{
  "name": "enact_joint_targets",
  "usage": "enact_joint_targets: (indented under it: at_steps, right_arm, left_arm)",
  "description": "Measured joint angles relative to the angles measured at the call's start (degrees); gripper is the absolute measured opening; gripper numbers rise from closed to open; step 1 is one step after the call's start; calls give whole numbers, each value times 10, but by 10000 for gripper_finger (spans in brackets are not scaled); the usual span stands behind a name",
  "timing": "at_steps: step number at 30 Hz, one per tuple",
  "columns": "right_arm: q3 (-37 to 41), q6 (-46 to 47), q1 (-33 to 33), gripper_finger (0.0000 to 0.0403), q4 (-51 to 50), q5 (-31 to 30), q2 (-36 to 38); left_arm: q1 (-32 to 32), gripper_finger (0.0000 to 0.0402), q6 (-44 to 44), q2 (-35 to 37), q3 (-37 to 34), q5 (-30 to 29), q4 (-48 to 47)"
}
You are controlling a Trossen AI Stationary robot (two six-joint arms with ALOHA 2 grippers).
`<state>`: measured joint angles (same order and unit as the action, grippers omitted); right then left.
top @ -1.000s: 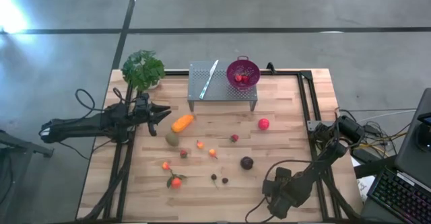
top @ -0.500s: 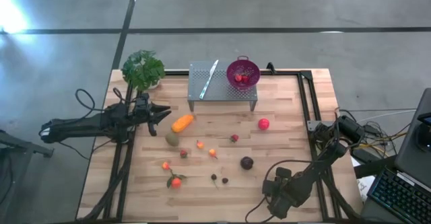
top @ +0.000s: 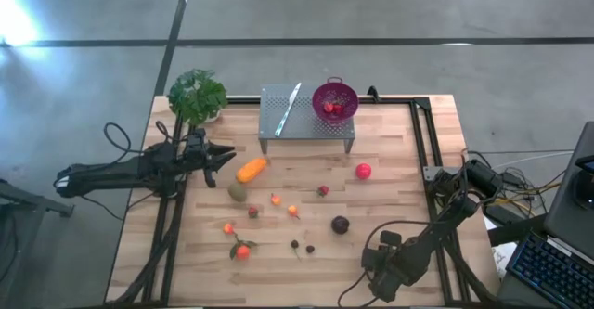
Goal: Pick & Place Fruit
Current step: Put the red strawberry into the violet strainer bowl on the shelf
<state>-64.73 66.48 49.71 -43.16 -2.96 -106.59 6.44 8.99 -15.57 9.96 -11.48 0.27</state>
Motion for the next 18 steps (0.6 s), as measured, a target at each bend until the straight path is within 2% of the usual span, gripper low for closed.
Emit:
enact_joint_targets:
  at_steps: [3,10,18]
  right_arm:
    - [0,0,0,157,0,0,0]
    - [0,0,0,138,0,0,0]
    - [0,0,0,153,1,0,0]
  left_arm:
    - [0,96,0,0,0,0,0]
    - [0,96,0,0,0,0,0]
    - [0,96,0,0,0,0,0]
